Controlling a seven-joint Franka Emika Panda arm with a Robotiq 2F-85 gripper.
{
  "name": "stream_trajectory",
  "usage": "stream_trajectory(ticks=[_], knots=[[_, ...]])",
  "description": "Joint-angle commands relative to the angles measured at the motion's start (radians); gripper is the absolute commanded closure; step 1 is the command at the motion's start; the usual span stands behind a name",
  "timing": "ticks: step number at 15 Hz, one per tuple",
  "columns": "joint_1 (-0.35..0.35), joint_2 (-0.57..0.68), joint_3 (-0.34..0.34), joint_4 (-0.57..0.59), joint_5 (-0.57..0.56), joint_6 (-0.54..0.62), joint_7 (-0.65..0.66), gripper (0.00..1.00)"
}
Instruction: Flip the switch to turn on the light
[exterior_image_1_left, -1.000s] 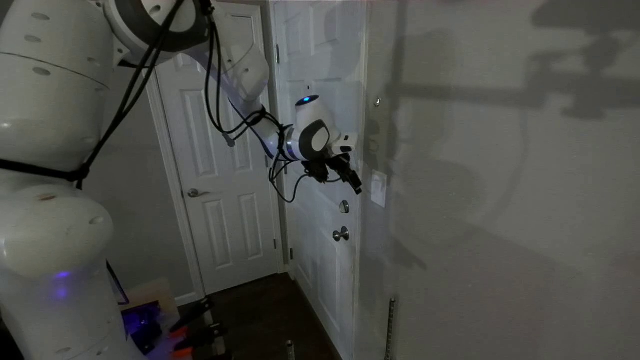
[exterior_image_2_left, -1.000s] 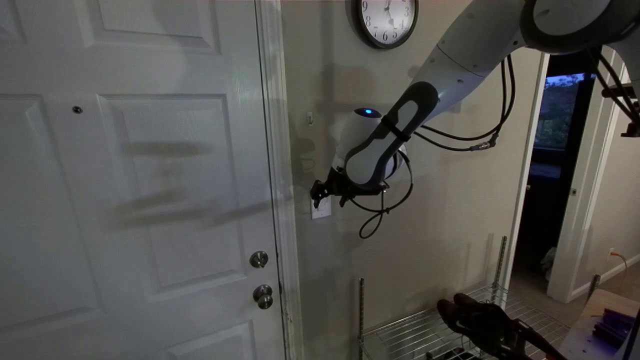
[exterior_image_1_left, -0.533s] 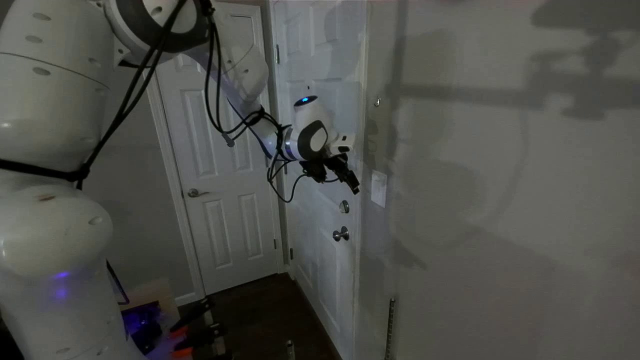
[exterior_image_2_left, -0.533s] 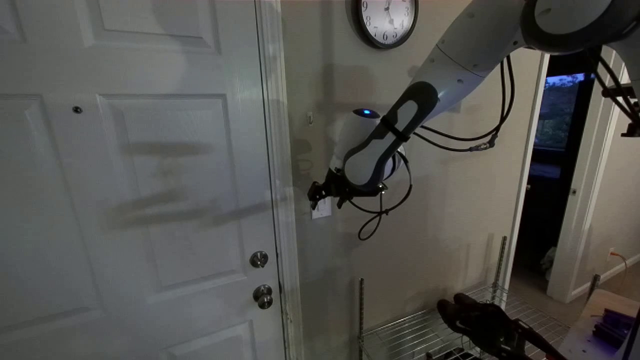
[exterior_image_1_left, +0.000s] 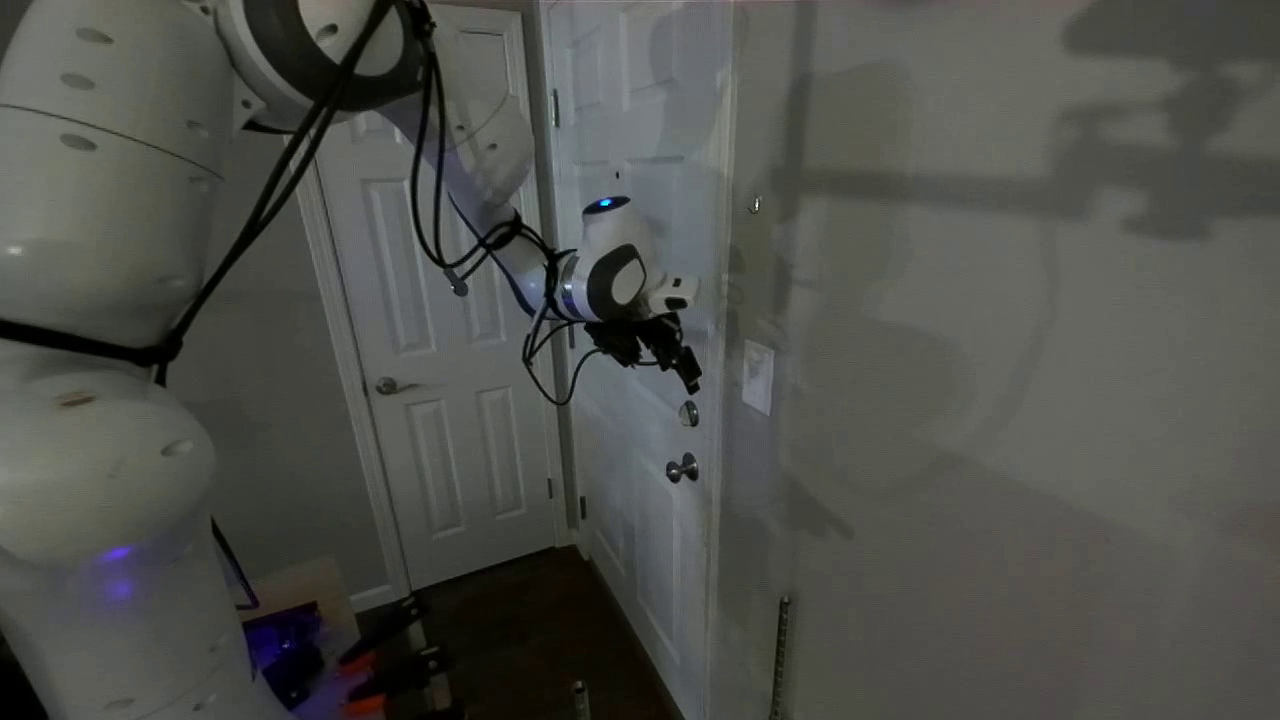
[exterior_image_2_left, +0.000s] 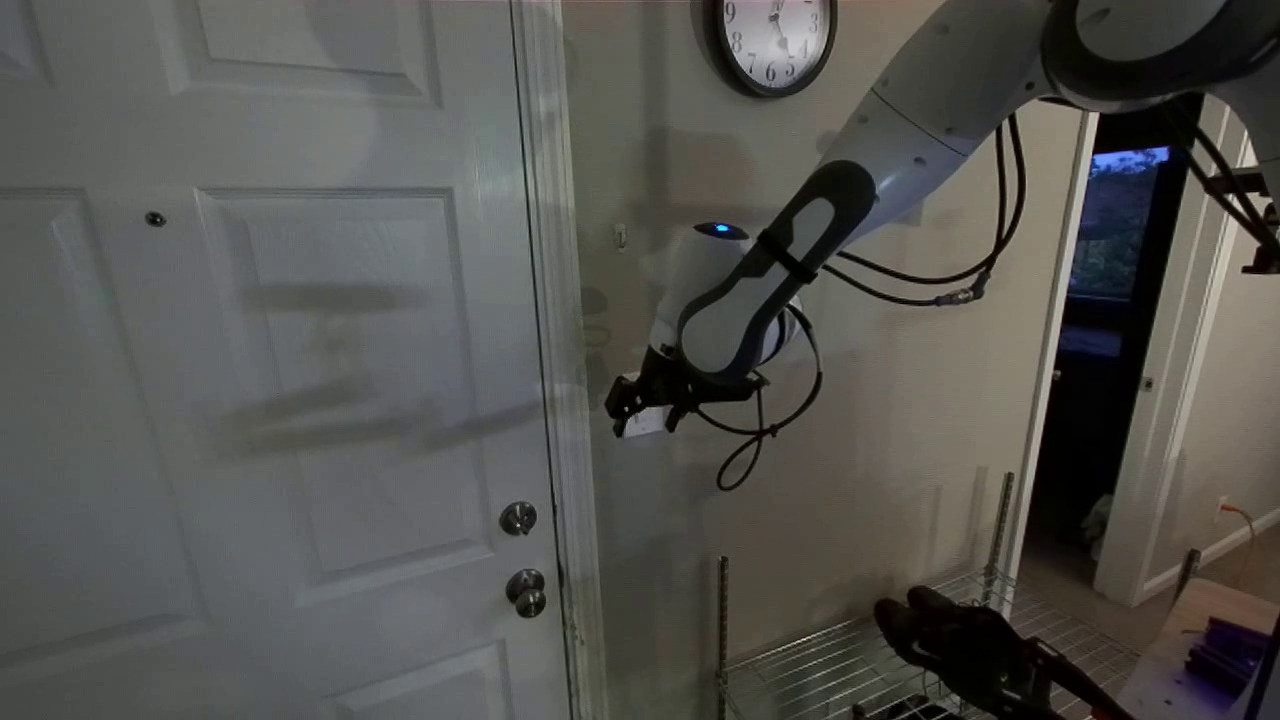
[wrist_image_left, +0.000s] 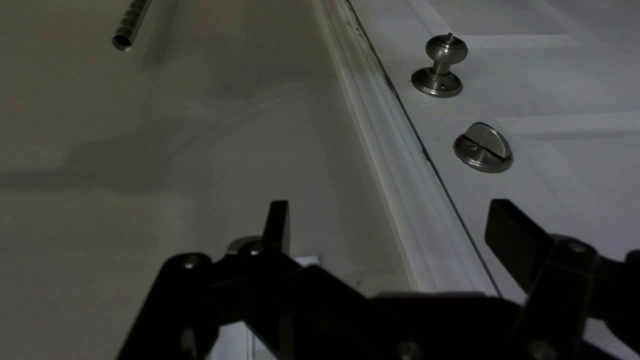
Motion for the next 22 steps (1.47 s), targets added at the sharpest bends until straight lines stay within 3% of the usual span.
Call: stream_trajectory(ticks=[1, 4, 9, 10, 14, 20, 22], knots=[[0.036, -0.007, -0.072, 0.017, -0.051, -0.129, 0.077, 0.00], [0.023, 0.001, -0.077, 0.039, -0.086, -0.174, 0.124, 0.00], [0.018, 0.051, -0.088, 0.086, -0.123, -0.135, 0.194, 0.00], [0.018, 0.062, -0.090, 0.095, -0.128, -0.126, 0.207, 0.21], [-0.007, 0.107, -0.043, 0.135, -0.086, -0.120, 0.169, 0.47], [0.035, 0.105, -0.099, 0.137, -0.122, -0.178, 0.238, 0.85], [0.026, 0.064, -0.085, 0.102, -0.118, -0.172, 0.215, 0.97]])
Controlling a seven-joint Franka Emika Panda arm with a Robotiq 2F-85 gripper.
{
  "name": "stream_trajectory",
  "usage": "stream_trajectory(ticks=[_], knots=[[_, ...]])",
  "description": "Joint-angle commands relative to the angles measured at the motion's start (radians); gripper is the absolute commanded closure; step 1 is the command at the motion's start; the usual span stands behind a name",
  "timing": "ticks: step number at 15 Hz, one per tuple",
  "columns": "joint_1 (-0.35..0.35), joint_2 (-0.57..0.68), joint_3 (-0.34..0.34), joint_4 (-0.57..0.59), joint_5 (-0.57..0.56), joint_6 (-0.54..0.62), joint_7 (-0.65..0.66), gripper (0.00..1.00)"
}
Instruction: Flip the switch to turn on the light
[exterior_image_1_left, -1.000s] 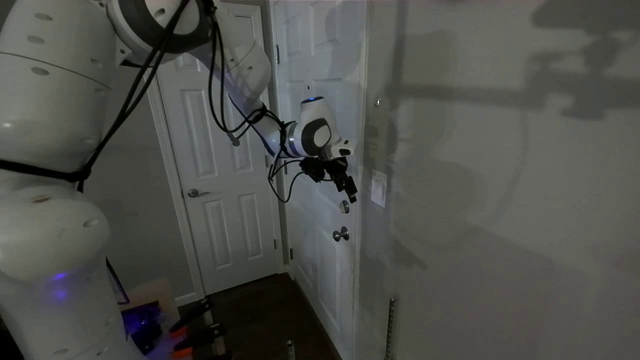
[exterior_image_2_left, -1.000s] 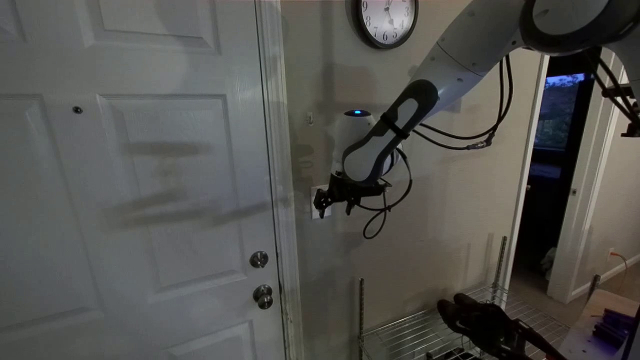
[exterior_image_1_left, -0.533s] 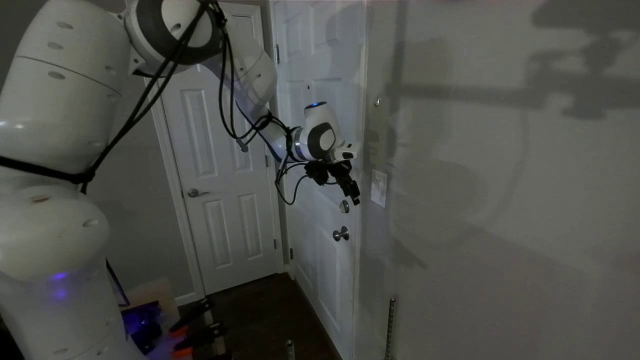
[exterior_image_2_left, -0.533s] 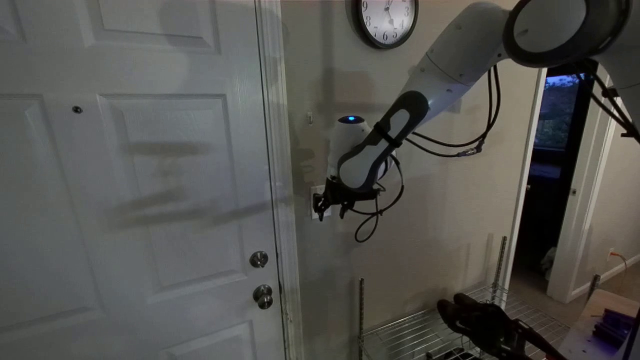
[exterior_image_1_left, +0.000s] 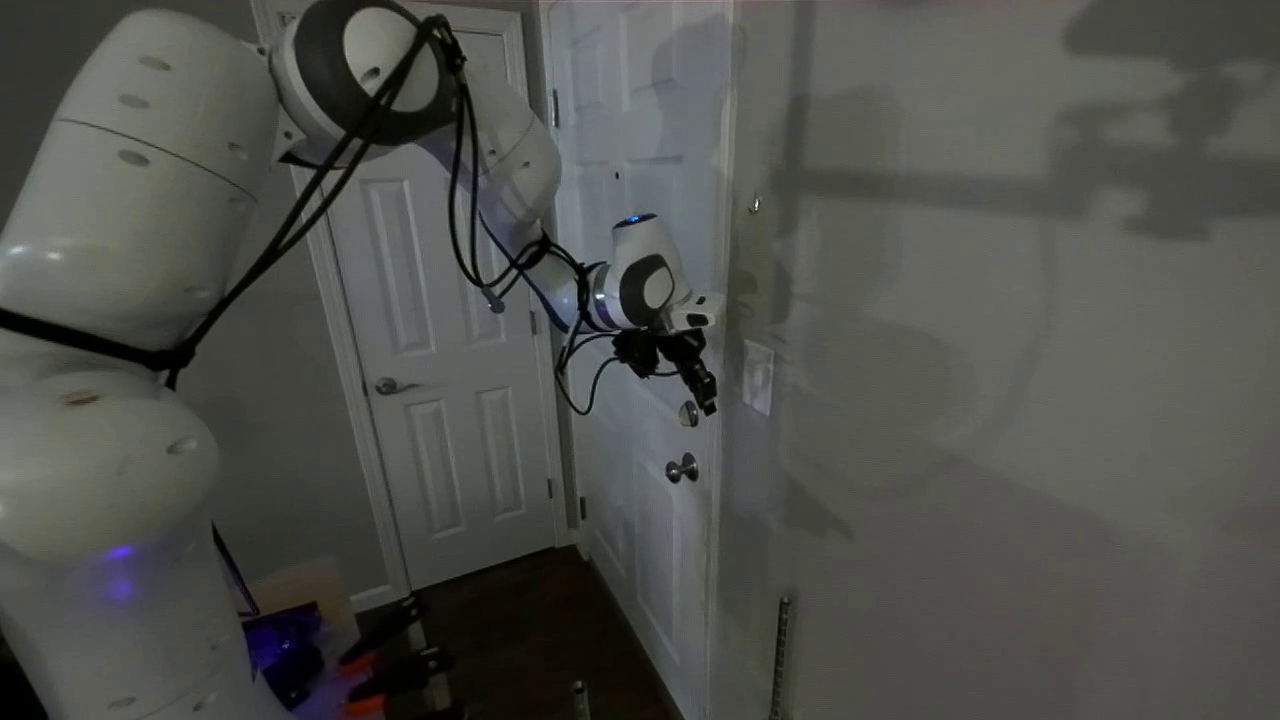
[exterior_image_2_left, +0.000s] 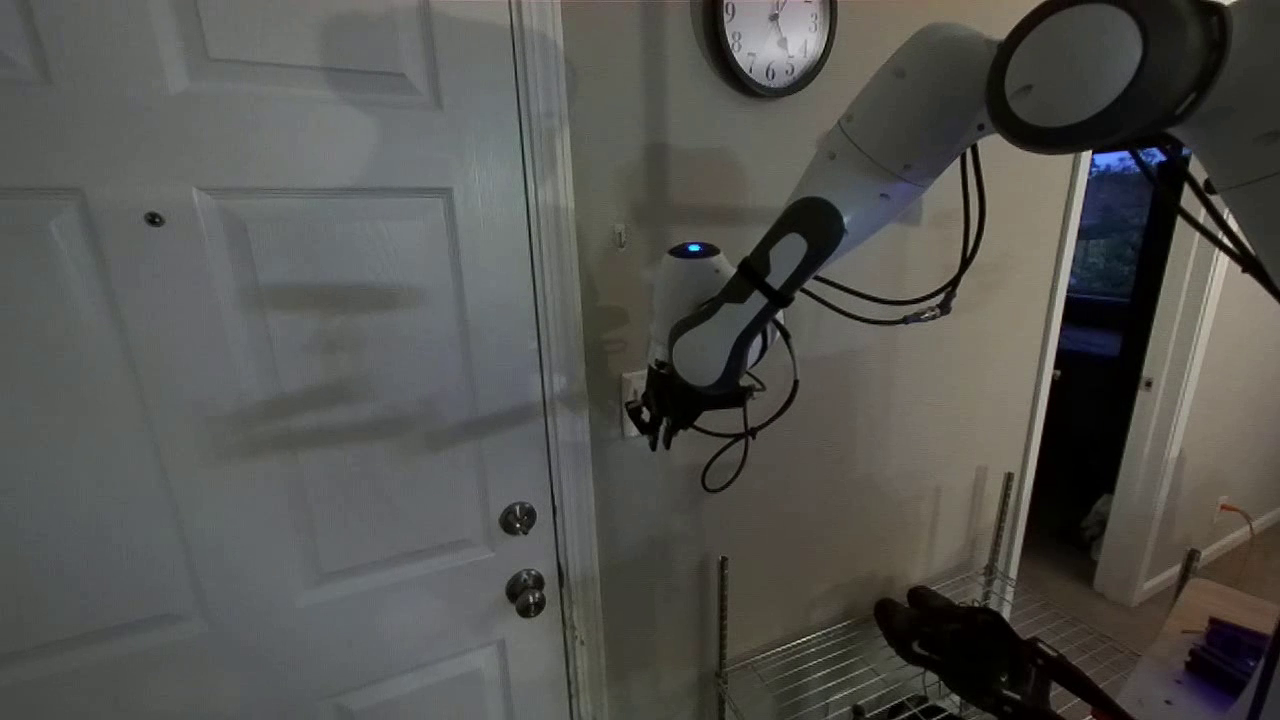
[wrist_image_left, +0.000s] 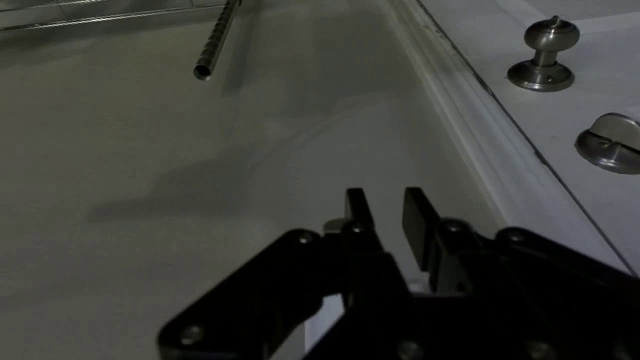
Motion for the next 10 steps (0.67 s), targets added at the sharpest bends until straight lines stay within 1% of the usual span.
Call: stream_trajectory(ticks=[1, 3, 6, 10], knots=[[0.005, -0.077, 0.000, -0.059, -0.033, -0.016, 0.017, 1.00], [0.008, -0.082, -0.007, -0.057, -0.039, -0.015, 0.027, 1.00], [0.038, -0.060, -0.062, -0.030, -0.088, -0.012, 0.103, 0.99], [0.032, -0.036, -0.082, -0.013, -0.130, 0.019, 0.166, 0.99]])
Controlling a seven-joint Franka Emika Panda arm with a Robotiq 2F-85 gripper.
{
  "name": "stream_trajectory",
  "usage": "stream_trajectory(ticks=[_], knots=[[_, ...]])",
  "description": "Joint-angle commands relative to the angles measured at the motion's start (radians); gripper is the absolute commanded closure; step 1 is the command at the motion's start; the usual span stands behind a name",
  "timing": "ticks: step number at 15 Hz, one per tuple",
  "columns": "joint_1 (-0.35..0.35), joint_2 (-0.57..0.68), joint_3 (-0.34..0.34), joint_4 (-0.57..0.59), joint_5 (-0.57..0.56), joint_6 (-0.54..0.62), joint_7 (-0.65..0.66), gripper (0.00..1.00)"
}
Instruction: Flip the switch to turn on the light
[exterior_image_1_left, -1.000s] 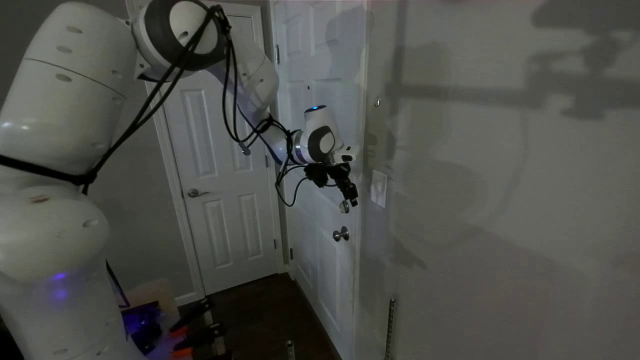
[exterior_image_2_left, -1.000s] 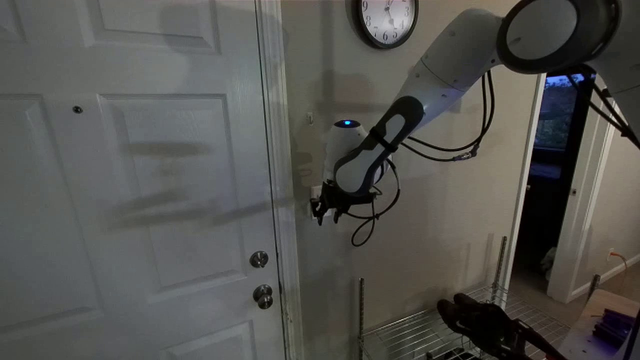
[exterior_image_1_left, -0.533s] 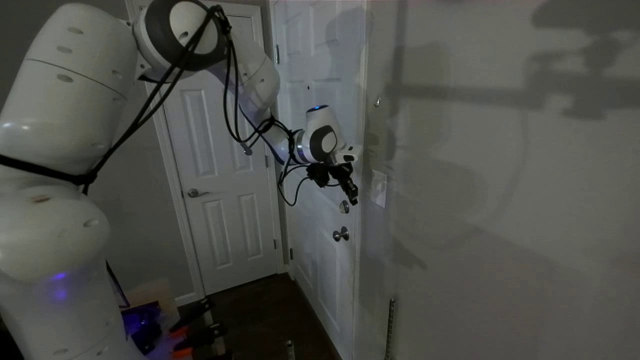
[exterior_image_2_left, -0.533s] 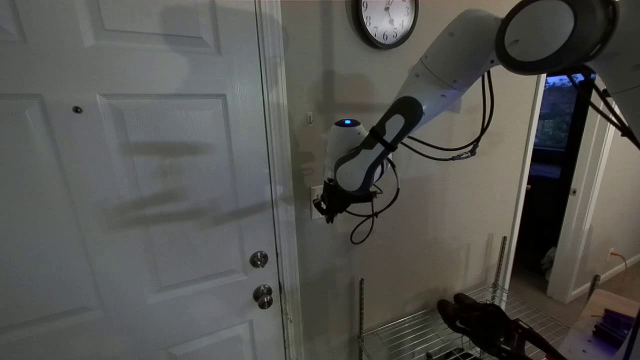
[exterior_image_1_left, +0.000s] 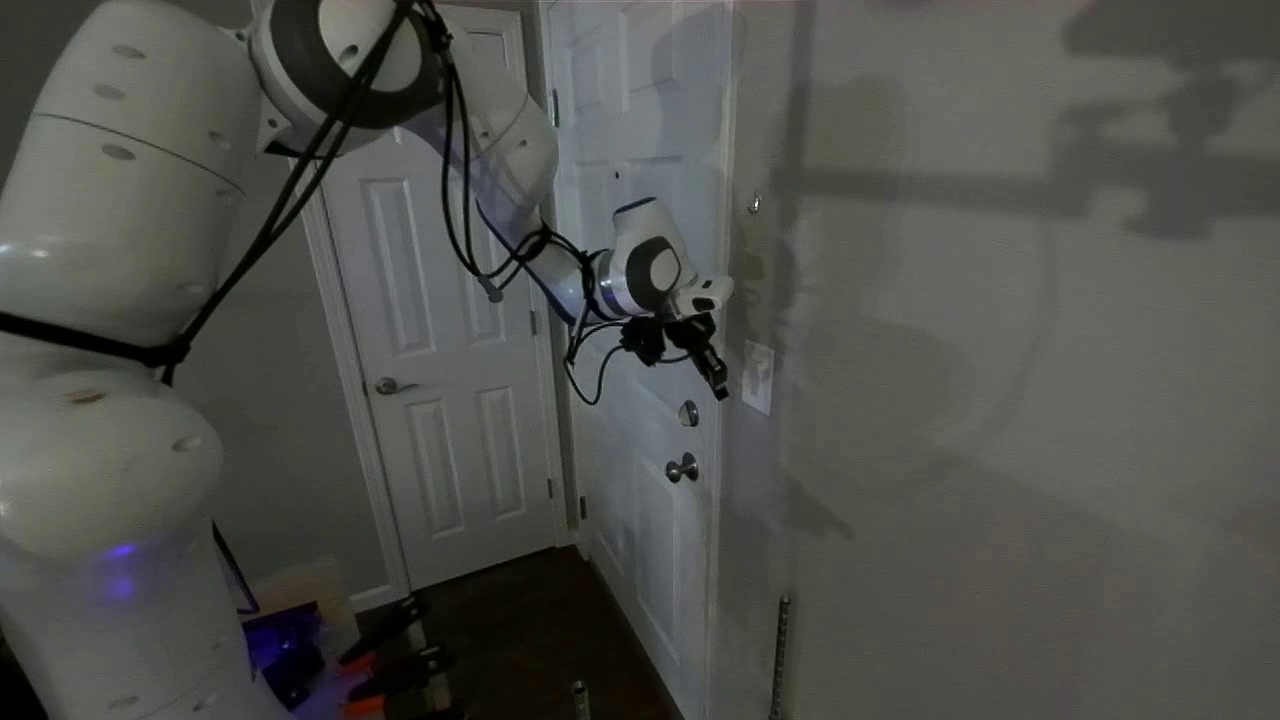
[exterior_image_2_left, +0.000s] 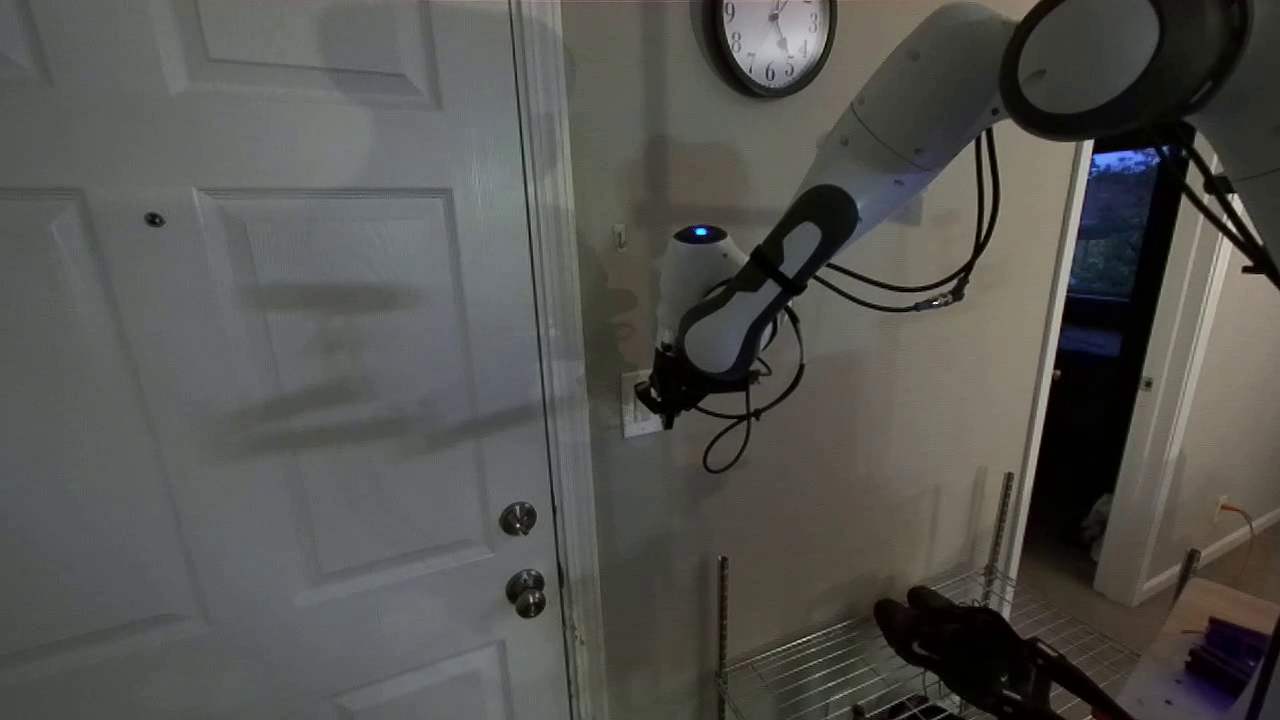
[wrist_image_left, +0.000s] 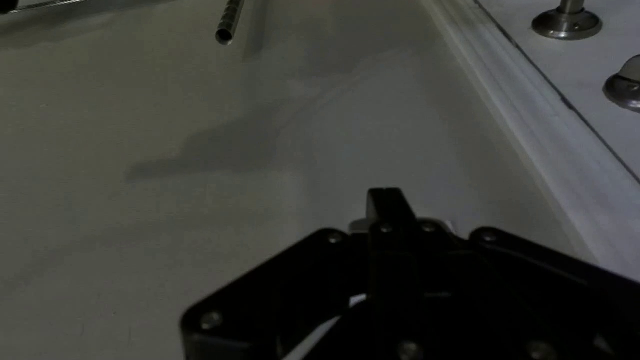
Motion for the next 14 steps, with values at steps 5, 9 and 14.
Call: stream_trajectory(ticks=[5, 9, 14], knots=[[0.021, 0.025, -0.052, 0.007, -0.086, 0.089, 0.139, 0.99], [0.064, 0.049, -0.112, 0.019, -0.108, 0.151, 0.196, 0.99], [0.108, 0.082, -0.167, 0.041, -0.104, 0.179, 0.230, 0.98]])
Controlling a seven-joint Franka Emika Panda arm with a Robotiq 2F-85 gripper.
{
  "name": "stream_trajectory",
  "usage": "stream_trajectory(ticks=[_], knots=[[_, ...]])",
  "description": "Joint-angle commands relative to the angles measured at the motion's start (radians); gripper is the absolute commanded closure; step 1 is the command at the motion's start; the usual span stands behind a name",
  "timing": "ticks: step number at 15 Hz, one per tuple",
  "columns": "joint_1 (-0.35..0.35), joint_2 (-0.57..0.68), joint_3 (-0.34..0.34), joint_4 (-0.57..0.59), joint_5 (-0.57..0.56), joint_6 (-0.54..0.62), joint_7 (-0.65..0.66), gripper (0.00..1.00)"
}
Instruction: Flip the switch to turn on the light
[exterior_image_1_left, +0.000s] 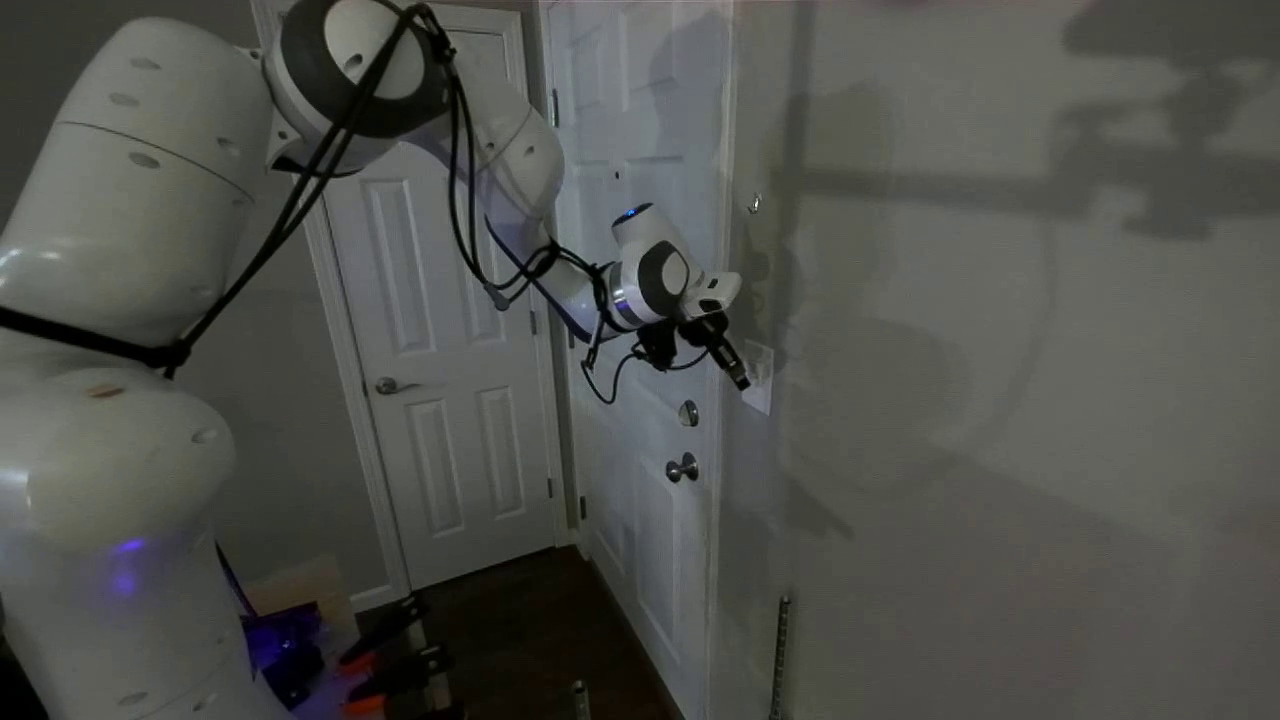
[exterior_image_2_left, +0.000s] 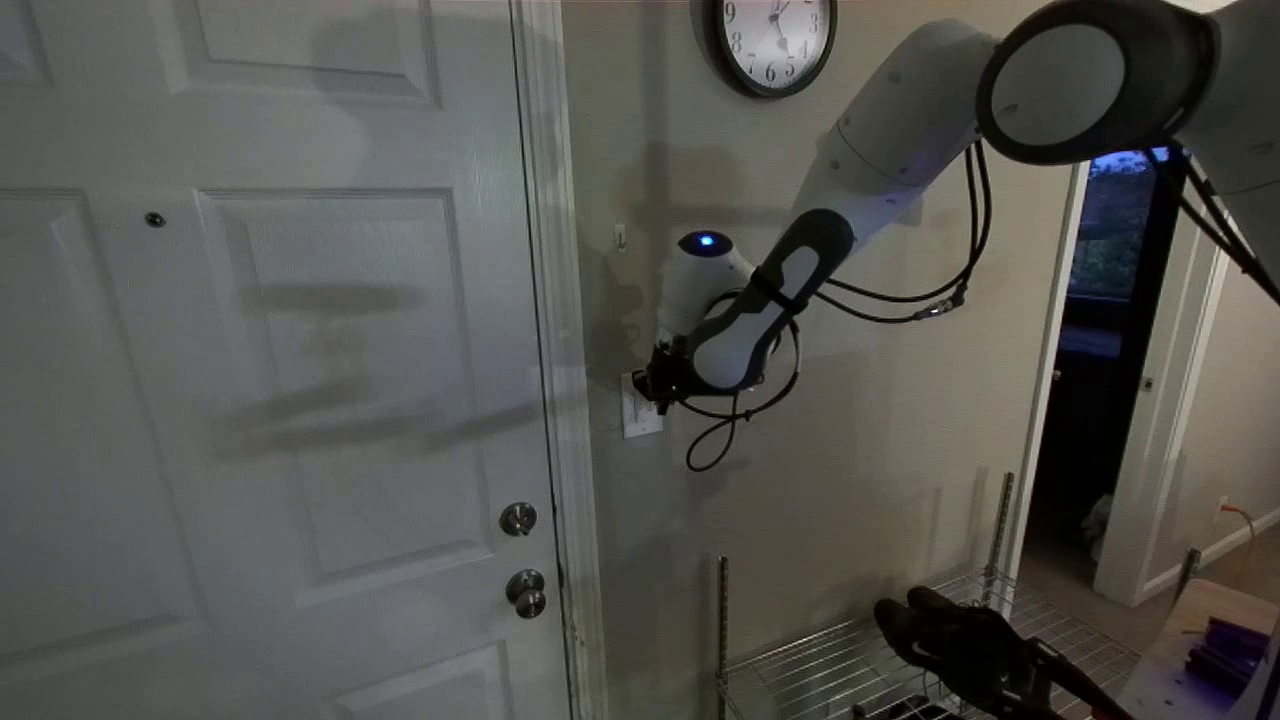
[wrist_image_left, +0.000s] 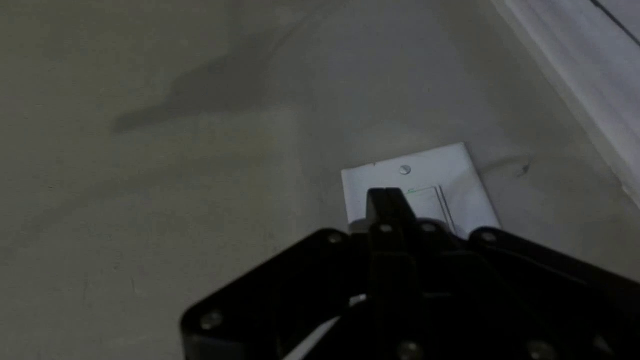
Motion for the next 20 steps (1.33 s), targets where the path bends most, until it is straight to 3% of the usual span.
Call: stream_trajectory(ticks=[1, 10, 17, 20], knots=[[0.038, 0.032, -0.050, 0.023, -0.030, 0.047, 0.065, 0.99], [0.161, 0.118, -0.206, 0.066, 0.003, 0.135, 0.122, 0.99], [0.345, 0.215, -0.417, 0.065, 0.029, 0.148, 0.243, 0.99], [0.349, 0.161, -0.378, 0.025, 0.050, 0.087, 0.170, 0.99]])
